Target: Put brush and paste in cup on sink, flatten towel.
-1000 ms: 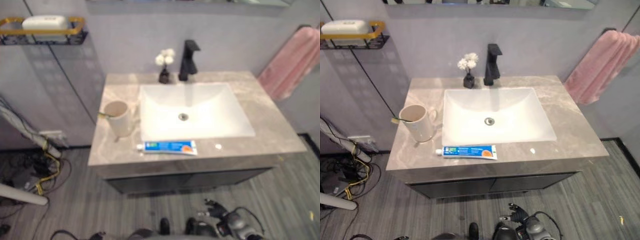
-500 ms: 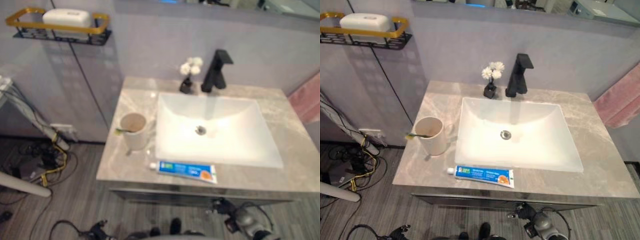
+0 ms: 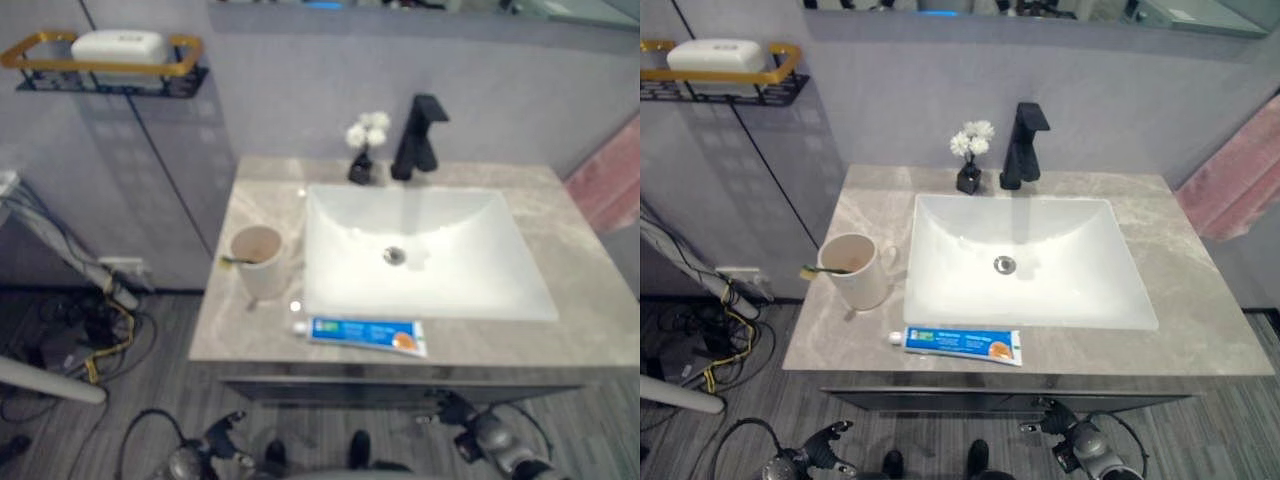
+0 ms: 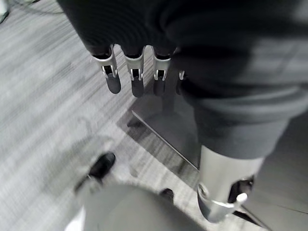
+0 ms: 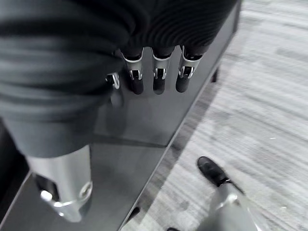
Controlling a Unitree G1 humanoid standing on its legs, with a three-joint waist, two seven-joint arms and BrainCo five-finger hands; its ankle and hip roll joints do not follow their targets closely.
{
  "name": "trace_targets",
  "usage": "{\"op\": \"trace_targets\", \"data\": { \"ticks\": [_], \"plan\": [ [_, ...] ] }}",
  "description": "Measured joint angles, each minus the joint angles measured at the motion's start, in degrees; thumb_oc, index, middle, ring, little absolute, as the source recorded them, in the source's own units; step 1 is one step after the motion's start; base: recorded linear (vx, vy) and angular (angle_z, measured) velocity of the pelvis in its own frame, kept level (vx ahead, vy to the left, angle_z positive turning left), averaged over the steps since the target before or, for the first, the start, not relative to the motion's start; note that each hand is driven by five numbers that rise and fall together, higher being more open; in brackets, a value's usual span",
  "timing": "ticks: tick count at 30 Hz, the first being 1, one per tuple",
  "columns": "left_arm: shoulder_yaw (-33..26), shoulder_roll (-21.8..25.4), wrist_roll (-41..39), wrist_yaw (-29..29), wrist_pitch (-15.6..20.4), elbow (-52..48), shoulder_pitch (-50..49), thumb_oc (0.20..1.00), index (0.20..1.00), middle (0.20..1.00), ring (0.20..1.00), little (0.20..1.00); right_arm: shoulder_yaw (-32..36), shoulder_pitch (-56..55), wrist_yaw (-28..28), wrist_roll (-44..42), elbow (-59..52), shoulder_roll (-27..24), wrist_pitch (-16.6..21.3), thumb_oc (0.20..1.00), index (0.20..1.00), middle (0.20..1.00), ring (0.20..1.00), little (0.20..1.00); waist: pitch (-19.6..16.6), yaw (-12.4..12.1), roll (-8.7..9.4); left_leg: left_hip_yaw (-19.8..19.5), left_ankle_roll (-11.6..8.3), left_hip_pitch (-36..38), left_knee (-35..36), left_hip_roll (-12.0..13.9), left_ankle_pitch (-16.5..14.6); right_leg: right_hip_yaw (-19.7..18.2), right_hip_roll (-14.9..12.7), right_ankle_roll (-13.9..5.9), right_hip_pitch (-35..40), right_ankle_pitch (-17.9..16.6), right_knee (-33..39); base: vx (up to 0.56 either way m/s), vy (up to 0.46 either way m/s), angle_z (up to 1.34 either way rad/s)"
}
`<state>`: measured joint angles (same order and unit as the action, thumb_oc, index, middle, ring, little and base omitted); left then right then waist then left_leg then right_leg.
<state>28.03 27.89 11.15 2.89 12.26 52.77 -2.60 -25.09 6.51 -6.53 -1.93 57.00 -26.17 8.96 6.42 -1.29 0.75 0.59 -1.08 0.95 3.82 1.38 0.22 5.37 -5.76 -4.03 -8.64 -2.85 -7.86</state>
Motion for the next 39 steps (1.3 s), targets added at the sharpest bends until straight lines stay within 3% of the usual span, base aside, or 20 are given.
{"op": "trace_targets", "data": {
  "ticks": [1, 4, 5, 7, 8, 10, 12, 14, 16, 17, 18, 19, 21, 27, 33, 34, 35, 36, 37, 39],
  "plan": [
    [0.1, 1.3, 0.0, 0.0, 0.1, -0.3, 0.2, 1.000, 1.000, 1.000, 1.000, 1.000, 0.0, 0.0, -0.2, 0.4, -1.0, 0.0, 0.2, 1.000, 1.000, 1.000, 1.000, 1.000, 0.4, 0.5, -0.72, -0.1, 0.74, -0.4, -0.1, -0.1, -0.1, -2.6, -0.6, -1.14, -1.2, 0.6, -1.7, -0.05, -0.103, 0.02],
    [-0.9, 4.4, 0.0, -0.3, -0.2, 0.3, 0.3, 1.000, 1.000, 1.000, 1.000, 1.000, -2.6, 2.9, -1.1, 2.2, -2.6, 1.5, 0.1, 1.000, 1.000, 1.000, 1.000, 1.000, 0.9, -2.9, -1.50, 3.4, 1.00, -1.0, -0.4, 0.3, 1.0, 7.3, -8.2, -1.86, -3.1, 2.6, -7.7, -0.02, -0.287, -0.35],
    [-1.8, 3.7, -0.1, -0.4, -0.1, 1.4, 0.2, 1.000, 1.000, 1.000, 1.000, 1.000, -3.0, 3.0, -1.6, 2.4, -2.5, 1.6, 0.3, 1.000, 1.000, 1.000, 1.000, 1.000, 1.1, -2.7, -1.43, 2.0, 0.57, -1.2, -0.6, 0.0, 1.4, 5.7, -8.4, -2.87, -1.5, 3.2, -7.1, -0.01, -0.265, 0.02],
    [-3.7, 2.5, -0.1, -0.5, -0.1, 3.9, 0.7, 1.000, 1.000, 1.000, 1.000, 1.000, -3.8, 3.2, -1.7, 2.8, -2.5, 1.6, 0.4, 1.000, 1.000, 1.000, 1.000, 1.000, 1.3, -2.5, -1.63, 0.7, 0.18, -2.5, -1.3, 0.2, 1.4, 2.0, -6.9, -4.10, 0.5, 4.2, -5.5, 0.03, -0.388, 0.33],
    [-5.3, 2.5, -1.0, -1.1, -0.2, 5.3, 0.9, 1.000, 1.000, 1.000, 1.000, 1.000, -4.6, 4.5, -1.9, 4.2, -1.9, 2.1, 0.7, 1.000, 1.000, 1.000, 1.000, 1.000, 2.4, -3.1, 0.01, 0.5, -1.00, -3.0, -0.9, -0.1, 2.2, 2.6, -5.2, -3.56, 2.7, 4.7, -2.1, -0.01, -0.673, 0.13],
    [-7.0, 2.1, -2.1, -1.7, -0.5, 6.5, 0.6, 1.000, 1.000, 1.000, 1.000, 1.000, -5.6, 4.6, -1.9, 4.3, -2.5, 2.1, 0.9, 1.000, 1.000, 1.000, 1.000, 1.000, 2.1, -3.2, 0.94, 0.2, -2.00, -3.8, -0.7, 0.3, 2.5, 4.8, -3.5, -1.56, 4.9, 5.7, 2.7, -0.03, -0.472, 0.18],
    [-6.6, 0.0, -2.9, -2.9, -0.3, 7.2, 0.9, 1.000, 1.000, 1.000, 1.000, 1.000, -5.1, 3.9, -1.2, 4.3, -1.8, 1.0, 1.6, 1.000, 1.000, 1.000, 1.000, 1.000, 1.6, -1.4, -0.44, -4.0, -4.85, -5.9, 0.2, 3.7, 4.6, 7.3, 1.0, 0.31, 6.4, 5.3, 5.9, -0.02, -0.247, 0.71],
    [-5.8, -0.6, -3.0, -2.9, -0.3, 6.7, 1.0, 1.000, 1.000, 1.000, 1.000, 1.000, -4.8, 4.0, -0.9, 4.3, -1.4, 0.8, 1.5, 1.000, 1.000, 1.000, 1.000, 1.000, 1.5, -1.8, -0.59, -4.2, -6.51, -6.4, 1.0, 6.5, 6.0, 8.5, 4.0, 2.55, 6.3, 5.3, 6.6, -0.01, -0.148, 0.36],
    [-3.2, -1.2, -2.9, -2.8, -0.4, 5.3, 2.1, 1.000, 1.000, 1.000, 1.000, 1.000, -2.7, 3.9, 0.3, 4.2, 0.9, 0.2, 1.4, 1.000, 1.000, 1.000, 1.000, 1.000, 1.1, -1.6, -0.03, -0.4, -4.84, -7.3, 0.2, 6.7, 7.6, 10.1, 4.7, 4.79, 5.8, 5.5, 8.3, -0.02, -0.027, 0.21],
    [-3.1, -1.5, -2.9, -2.8, -0.3, 4.4, 2.0, 1.000, 1.000, 1.000, 1.000, 1.000, -1.7, 3.8, 0.8, 4.1, 2.5, 0.3, 1.1, 1.000, 1.000, 1.000, 1.000, 1.000, 0.7, -1.8, 1.00, 0.7, -4.22, -8.0, -2.5, 4.7, 6.0, 10.1, 3.6, 5.82, 5.4, 4.7, 9.0, 0.00, 0.000, 0.00],
    [-3.0, -1.7, -2.9, -2.7, -0.2, 4.1, 1.9, 1.000, 1.000, 1.000, 1.000, 1.000, -1.5, 4.1, 1.1, 4.1, 3.0, 0.1, 0.9, 1.000, 1.000, 1.000, 1.000, 1.000, 0.3, -1.8, 1.81, 1.2, -2.92, -8.1, -4.0, 2.9, 5.0, 9.7, 2.7, 5.54, 5.3, 4.5, 9.6, -0.04, 0.053, -0.08],
    [-3.1, -2.0, -2.9, -2.8, 0.0, 4.1, 1.7, 1.000, 1.000, 1.000, 1.000, 1.000, -1.6, 3.8, 1.3, 4.2, 3.0, -0.8, 0.6, 1.000, 1.000, 1.000, 1.000, 1.000, -0.2, -1.4, 1.40, 1.5, -1.65, -6.9, -4.1, 0.4, 4.0, 9.1, 2.6, 4.96, 5.5, 3.3, 10.4, -0.04, 0.051, -0.09],
    [-3.5, -2.7, -2.9, -2.8, -0.1, 4.1, 1.7, 1.000, 1.000, 1.000, 1.000, 1.000, -1.9, 4.0, 1.5, 4.2, 3.2, -1.5, 0.4, 1.000, 1.000, 1.000, 1.000, 1.000, -0.8, -1.2, -0.22, -3.5, -1.07, -5.5, -3.5, -1.3, 1.3, 7.8, 3.6, 5.39, 4.7, 2.4, 10.1, -0.05, 0.101, -0.22],
    [-3.7, -2.9, -2.6, -2.8, -0.1, 4.2, 1.7, 1.000, 1.000, 1.000, 1.000, 1.000, -1.7, 3.3, 1.5, 4.1, 2.8, -0.7, 0.2, 1.000, 1.000, 1.000, 1.000, 1.000, -0.6, -0.7, -1.64, -4.7, -0.48, -1.6, -1.0, -1.1, -0.4, 5.6, 4.4, 4.07, 5.8, 1.1, 10.3, -0.03, 0.164, -0.25],
    [-4.5, 1.2, -2.3, -2.6, -0.1, 0.7, 0.0, 1.000, 1.000, 1.000, 1.000, 1.000, 0.3, 2.2, 0.9, 4.1, 1.1, -0.6, 0.3, 1.000, 1.000, 1.000, 1.000, 1.000, 1.1, -1.0, -1.26, -2.2, 2.48, -1.0, -1.1, -4.0, -0.9, 0.0, 0.6, 0.85, 1.4, 2.8, 2.1, -0.04, 0.033, -0.24],
    [-4.5, 1.9, -2.3, -2.6, -0.1, 0.4, -0.2, 1.000, 1.000, 1.000, 1.000, 1.000, 0.2, 2.0, 0.8, 4.1, 1.2, -0.4, 0.3, 1.000, 1.000, 1.000, 1.000, 1.000, 1.4, -1.1, -1.19, -2.0, 2.87, -1.0, -1.1, -4.2, -0.7, 0.0, 0.3, 0.65, 0.8, 2.9, 1.9, 0.03, -0.187, -0.14],
    [-5.3, 2.7, -2.4, -2.6, -0.2, -0.9, -1.2, 1.000, 1.000, 1.000, 1.000, 1.000, 0.3, 2.3, 0.8, 4.3, 1.4, 0.0, 0.2, 1.000, 1.000, 1.000, 1.000, 1.000, 2.0, -2.3, -1.65, 0.6, 3.59, -1.2, -0.8, -3.7, 0.5, 3.2, -1.5, 0.70, 0.1, 3.5, 0.8, 0.05, -0.165, -0.38],
    [-7.1, 2.2, -2.7, -2.7, -0.2, -2.1, -1.7, 1.000, 1.000, 1.000, 1.000, 1.000, 0.7, 2.7, 0.8, 4.3, 1.5, -0.2, 0.3, 1.000, 1.000, 1.000, 1.000, 1.000, 2.3, -2.7, -2.26, 0.8, 3.53, -1.6, -1.3, -3.1, -0.8, 6.4, -3.3, 0.00, -0.4, 3.1, -0.1, 0.10, -0.288, -0.37],
    [-7.5, 2.0, -3.1, -2.7, -0.2, -2.3, -2.2, 1.000, 1.000, 1.000, 1.000, 1.000, 1.0, 2.9, 0.9, 4.3, 1.5, -0.1, 0.3, 1.000, 1.000, 1.000, 1.000, 1.000, 2.9, -2.9, -3.44, 0.5, 3.38, -2.0, -1.9, -2.4, -0.9, 5.6, -4.4, -0.56, -0.1, 2.8, -0.5, 0.07, -0.198, -0.21],
    [-8.7, 2.0, -3.9, -2.6, -0.3, -2.5, -3.2, 1.000, 1.000, 1.000, 1.000, 1.000, 1.1, 3.0, 0.6, 4.3, 1.9, 0.5, 0.2, 1.000, 1.000, 1.000, 1.000, 1.000, 3.1, -3.3, -3.57, 0.8, 1.96, -2.0, -2.2, -2.2, -1.0, 4.9, -8.6, -2.34, 0.7, 2.0, -1.2, 0.10, -0.424, -0.09]
  ]
}}
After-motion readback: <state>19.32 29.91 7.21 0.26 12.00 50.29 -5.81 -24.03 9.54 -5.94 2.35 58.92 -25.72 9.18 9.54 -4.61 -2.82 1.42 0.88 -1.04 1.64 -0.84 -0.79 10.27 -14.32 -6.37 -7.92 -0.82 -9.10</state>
